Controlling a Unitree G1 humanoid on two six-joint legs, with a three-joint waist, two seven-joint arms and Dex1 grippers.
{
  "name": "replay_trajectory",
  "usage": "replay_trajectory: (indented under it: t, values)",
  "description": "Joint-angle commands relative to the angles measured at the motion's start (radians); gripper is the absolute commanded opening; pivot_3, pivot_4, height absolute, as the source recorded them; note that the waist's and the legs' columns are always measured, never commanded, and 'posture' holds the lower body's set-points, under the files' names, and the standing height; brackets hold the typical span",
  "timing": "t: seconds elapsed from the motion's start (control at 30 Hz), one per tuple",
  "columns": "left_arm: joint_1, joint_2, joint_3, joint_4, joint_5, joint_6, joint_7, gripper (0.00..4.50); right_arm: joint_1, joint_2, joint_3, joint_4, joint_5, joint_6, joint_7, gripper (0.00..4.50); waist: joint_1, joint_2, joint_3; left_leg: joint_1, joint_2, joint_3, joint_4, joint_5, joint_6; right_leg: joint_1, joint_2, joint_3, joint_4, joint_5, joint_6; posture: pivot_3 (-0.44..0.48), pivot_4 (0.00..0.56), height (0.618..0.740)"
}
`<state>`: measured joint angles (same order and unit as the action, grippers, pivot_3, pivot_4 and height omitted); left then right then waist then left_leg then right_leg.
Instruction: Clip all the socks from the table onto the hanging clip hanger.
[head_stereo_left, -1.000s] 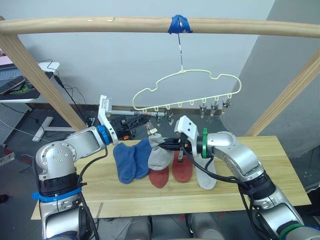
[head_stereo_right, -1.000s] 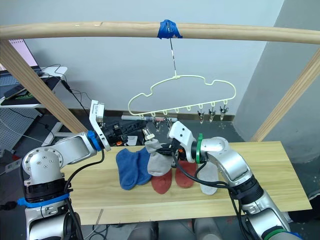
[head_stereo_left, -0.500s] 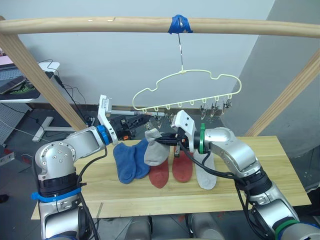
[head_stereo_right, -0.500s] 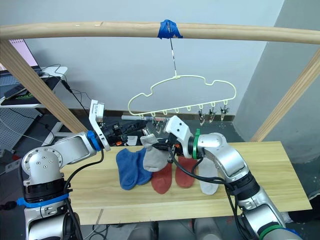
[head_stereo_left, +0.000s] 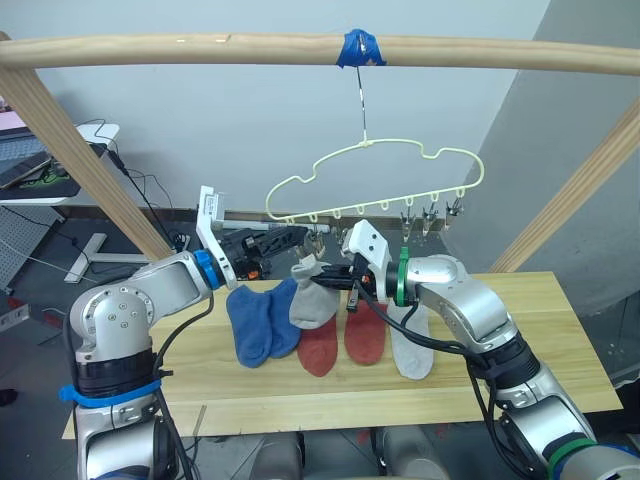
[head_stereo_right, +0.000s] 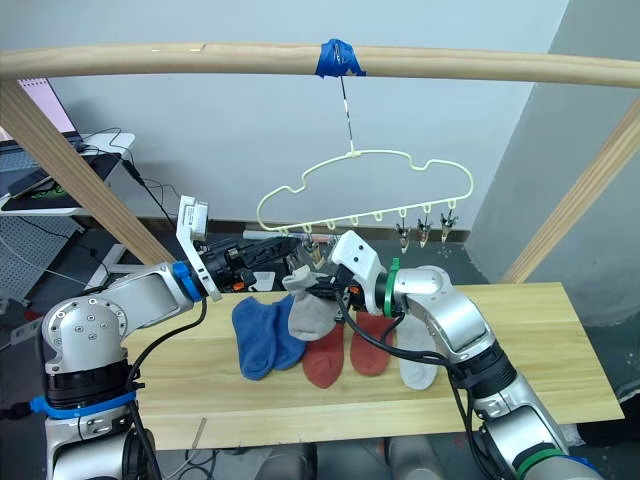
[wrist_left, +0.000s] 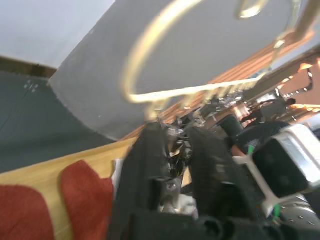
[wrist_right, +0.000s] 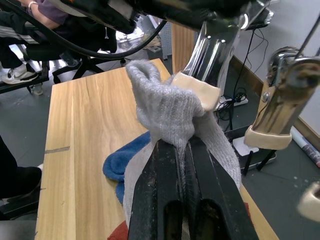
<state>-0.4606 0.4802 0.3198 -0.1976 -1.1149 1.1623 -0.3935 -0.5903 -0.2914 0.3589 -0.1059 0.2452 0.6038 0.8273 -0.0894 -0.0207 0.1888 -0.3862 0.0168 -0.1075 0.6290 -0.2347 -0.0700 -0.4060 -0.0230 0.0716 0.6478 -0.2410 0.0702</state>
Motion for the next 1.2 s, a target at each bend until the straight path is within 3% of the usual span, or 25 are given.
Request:
replay_trajectory:
  t: [0.03,0.23,0.27,0.4,0.43,0.47,0.53,0.67,0.83,1.07,1.2]
  values:
    - [0.003,0.014,0.005,-0.041,-0.016,-0.022,-0.021,2.42,-0.024,0.008,-0.007,-0.004,-0.006,-0.025,-0.001,0.00,0.000,0.000,0.000,0.000,0.000,0.000,0.000,0.000,0.000,0.000,0.000,0.000,0.000,0.000,0.001,-0.074,0.155,0.740]
    - [0.023,0.035,0.011,-0.056,-0.008,-0.031,-0.021,4.32,-0.024,0.011,-0.003,0.011,-0.015,-0.038,-0.004,0.00,0.000,0.000,0.000,0.000,0.000,0.000,0.000,0.000,0.000,0.000,0.000,0.000,0.000,0.000,0.000,-0.069,0.152,0.740]
    - [0.029,0.043,0.013,-0.062,-0.004,-0.034,-0.021,4.47,-0.024,0.012,-0.003,0.013,-0.018,-0.039,-0.003,0.00,0.000,0.000,0.000,0.000,0.000,0.000,0.000,0.000,0.000,0.000,0.000,0.000,0.000,0.000,0.000,-0.069,0.152,0.740]
    - [0.077,0.106,0.007,-0.110,0.025,-0.042,-0.043,4.47,-0.023,0.019,-0.004,0.022,-0.023,-0.042,0.001,0.00,-0.001,0.000,0.000,0.000,0.000,0.000,0.000,0.000,0.000,0.000,0.000,0.000,0.000,0.000,0.000,-0.055,0.151,0.740]
    - [0.105,0.134,0.018,-0.136,0.023,-0.042,-0.059,4.50,-0.023,0.023,-0.002,0.027,-0.020,-0.041,0.007,0.52,-0.002,0.000,0.000,0.000,0.000,0.000,0.000,0.000,0.000,0.000,0.000,0.000,0.000,0.000,0.000,-0.045,0.152,0.740]
    - [0.124,0.152,0.026,-0.152,0.021,-0.044,-0.070,4.50,-0.022,0.025,-0.001,0.031,-0.018,-0.040,0.011,0.70,-0.003,0.000,0.000,0.000,0.000,0.000,0.000,0.000,0.000,-0.001,0.000,0.000,0.000,0.000,0.000,-0.045,0.152,0.740]
    - [0.160,0.189,0.017,-0.183,0.073,-0.098,-0.100,4.50,-0.019,0.020,0.011,0.042,-0.028,-0.057,0.024,1.48,0.001,0.000,0.000,0.000,0.001,0.000,-0.001,0.000,0.000,-0.001,0.000,0.000,0.000,-0.001,0.000,-0.030,0.147,0.740]
    - [0.170,0.180,0.003,-0.186,0.103,-0.145,-0.091,4.50,-0.004,0.003,0.015,0.057,-0.045,-0.087,0.030,2.85,0.013,0.000,0.000,0.000,0.001,0.000,-0.001,0.000,0.000,-0.001,0.000,-0.001,0.000,-0.001,0.000,-0.022,0.145,0.740]
    - [0.218,0.165,-0.090,-0.230,0.297,-0.298,-0.060,4.50,0.039,-0.050,0.000,0.045,-0.053,-0.112,0.039,4.47,0.019,0.000,0.000,0.000,0.000,0.001,-0.001,0.000,0.000,0.000,0.000,0.000,-0.001,-0.001,-0.001,-0.024,0.143,0.740]
    - [0.368,0.127,-0.201,-0.315,0.513,-0.531,-0.085,4.50,0.170,-0.164,-0.109,-0.102,0.022,-0.088,0.067,4.47,0.028,0.000,0.000,-0.001,0.001,0.001,-0.002,0.000,0.000,-0.001,0.000,0.000,-0.002,0.000,-0.004,-0.026,0.142,0.740]
    - [0.407,0.062,-0.236,-0.334,0.594,-0.640,-0.061,4.50,0.248,-0.225,-0.218,-0.214,0.104,-0.065,0.071,4.47,0.033,0.000,0.000,-0.002,0.001,0.001,-0.001,0.000,0.000,-0.001,0.000,0.000,-0.002,-0.002,0.000,-0.033,0.147,0.740]
